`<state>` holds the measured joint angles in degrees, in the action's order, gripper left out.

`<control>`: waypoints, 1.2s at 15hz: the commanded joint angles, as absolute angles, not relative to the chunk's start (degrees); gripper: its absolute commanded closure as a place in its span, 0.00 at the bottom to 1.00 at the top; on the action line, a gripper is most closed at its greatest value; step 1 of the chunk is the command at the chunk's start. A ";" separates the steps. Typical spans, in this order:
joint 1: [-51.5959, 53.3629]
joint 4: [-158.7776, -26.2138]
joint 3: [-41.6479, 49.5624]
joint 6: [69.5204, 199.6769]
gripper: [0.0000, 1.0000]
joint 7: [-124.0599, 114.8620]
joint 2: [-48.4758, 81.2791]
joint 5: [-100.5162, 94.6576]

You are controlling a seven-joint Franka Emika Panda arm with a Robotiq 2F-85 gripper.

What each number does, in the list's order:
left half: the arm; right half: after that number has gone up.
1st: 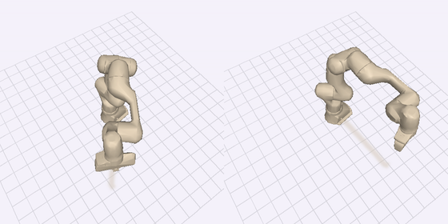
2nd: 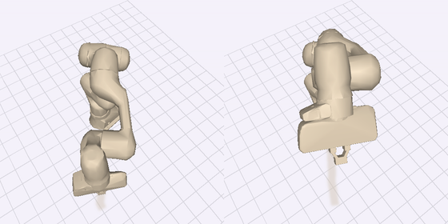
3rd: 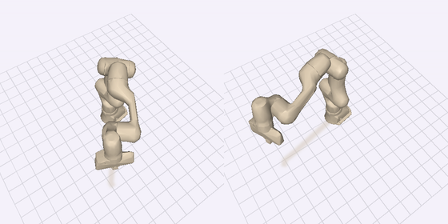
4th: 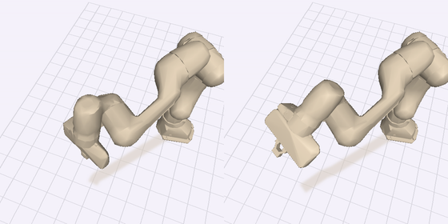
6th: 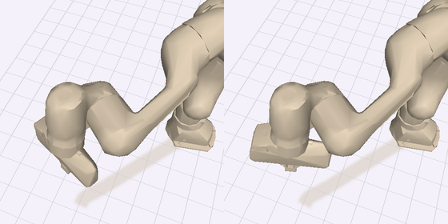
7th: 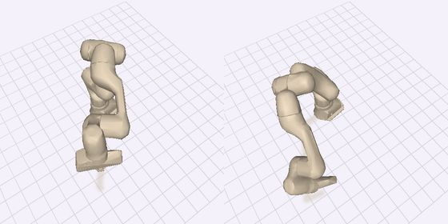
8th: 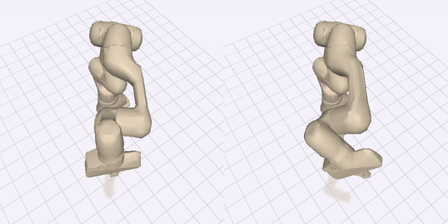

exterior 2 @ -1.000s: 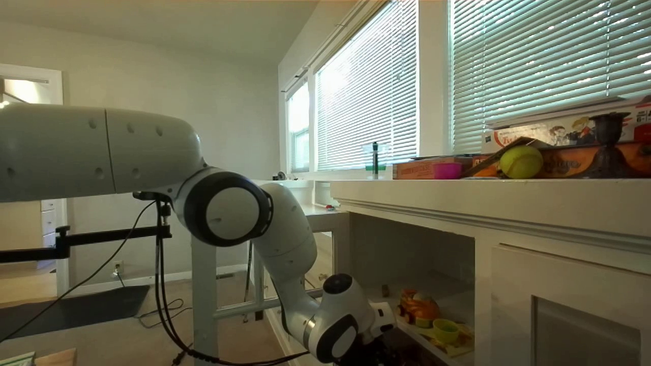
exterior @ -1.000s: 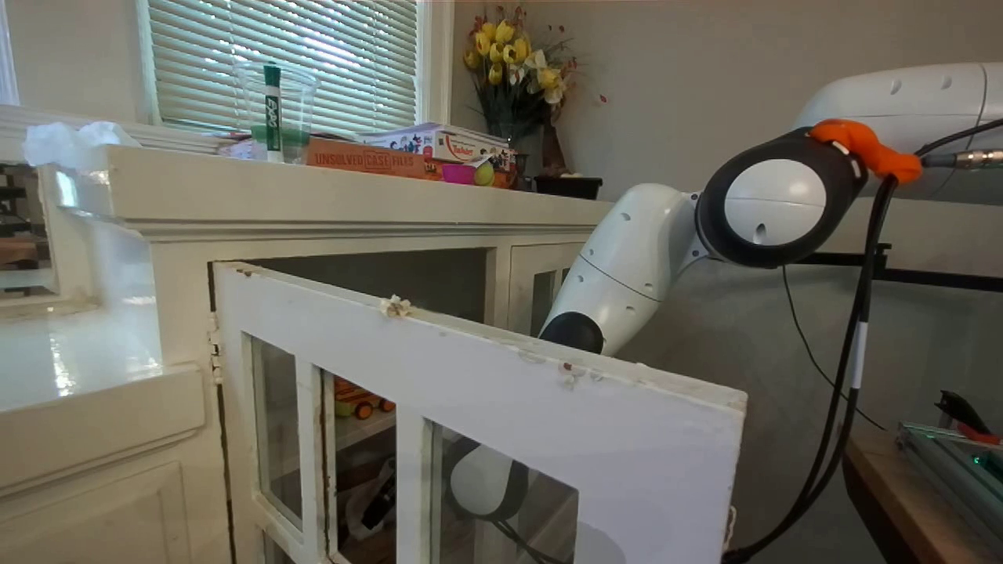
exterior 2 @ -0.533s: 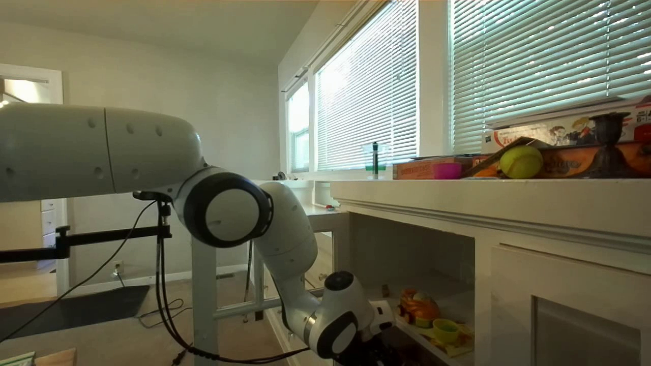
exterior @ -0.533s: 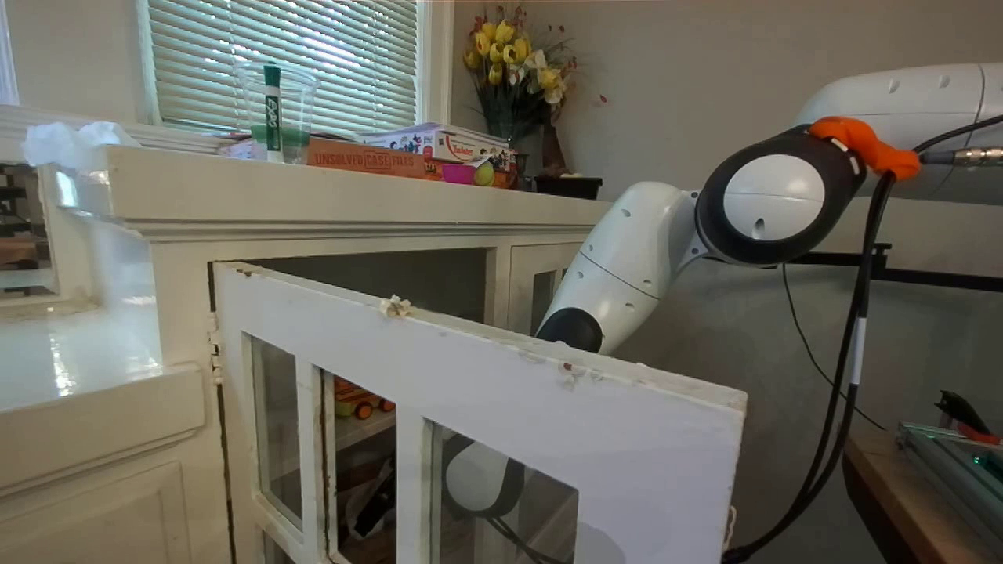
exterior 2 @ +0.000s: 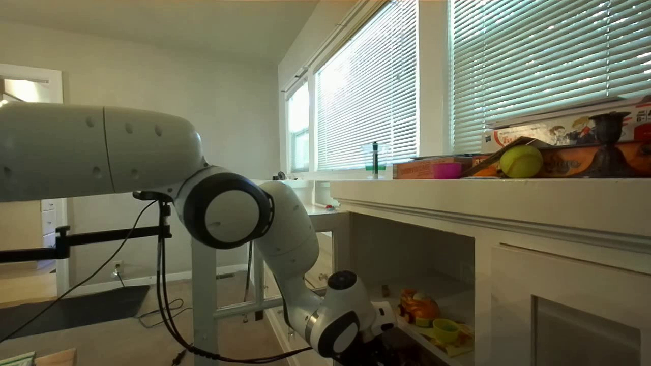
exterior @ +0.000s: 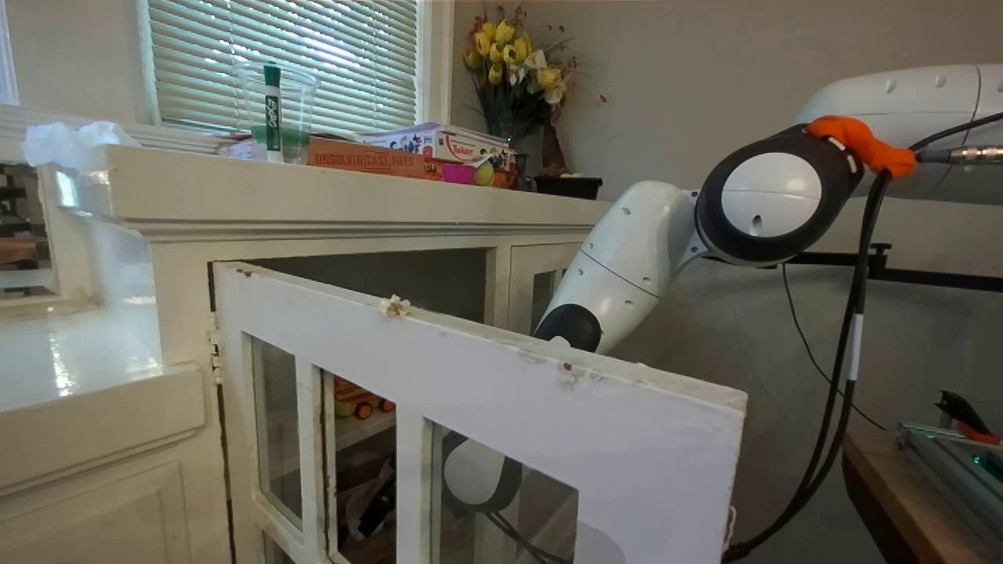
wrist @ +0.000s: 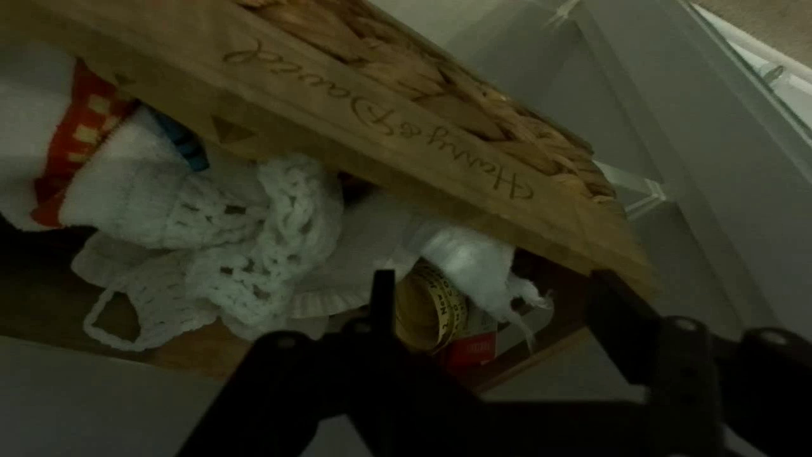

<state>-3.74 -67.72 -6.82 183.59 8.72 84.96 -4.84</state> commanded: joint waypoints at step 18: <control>-2.58 -66.38 -6.31 184.39 1.00 11.78 85.63 -7.14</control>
